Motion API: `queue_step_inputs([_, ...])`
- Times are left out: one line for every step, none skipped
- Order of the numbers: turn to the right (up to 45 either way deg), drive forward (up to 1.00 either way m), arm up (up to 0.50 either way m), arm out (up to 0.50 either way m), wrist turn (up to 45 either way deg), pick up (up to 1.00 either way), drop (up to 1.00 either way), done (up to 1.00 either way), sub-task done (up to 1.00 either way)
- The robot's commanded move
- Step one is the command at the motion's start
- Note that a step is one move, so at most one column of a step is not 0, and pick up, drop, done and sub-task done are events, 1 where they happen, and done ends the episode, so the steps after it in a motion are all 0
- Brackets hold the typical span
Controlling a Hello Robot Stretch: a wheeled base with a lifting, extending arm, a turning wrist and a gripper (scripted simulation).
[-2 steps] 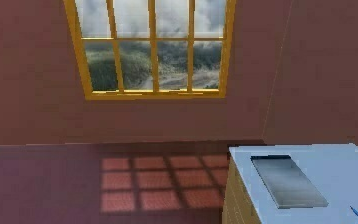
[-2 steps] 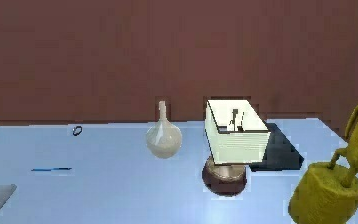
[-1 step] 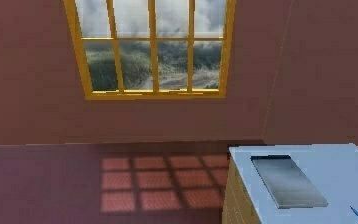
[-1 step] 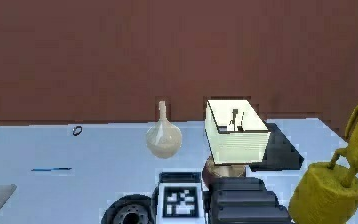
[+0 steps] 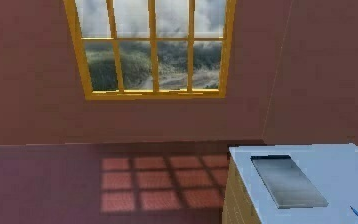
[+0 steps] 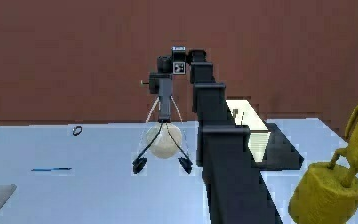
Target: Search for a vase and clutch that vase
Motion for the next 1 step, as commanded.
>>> queue_step_inputs([0.0,0.00,0.00,0.00,45.0,0.00,0.00,0.00,0.00])
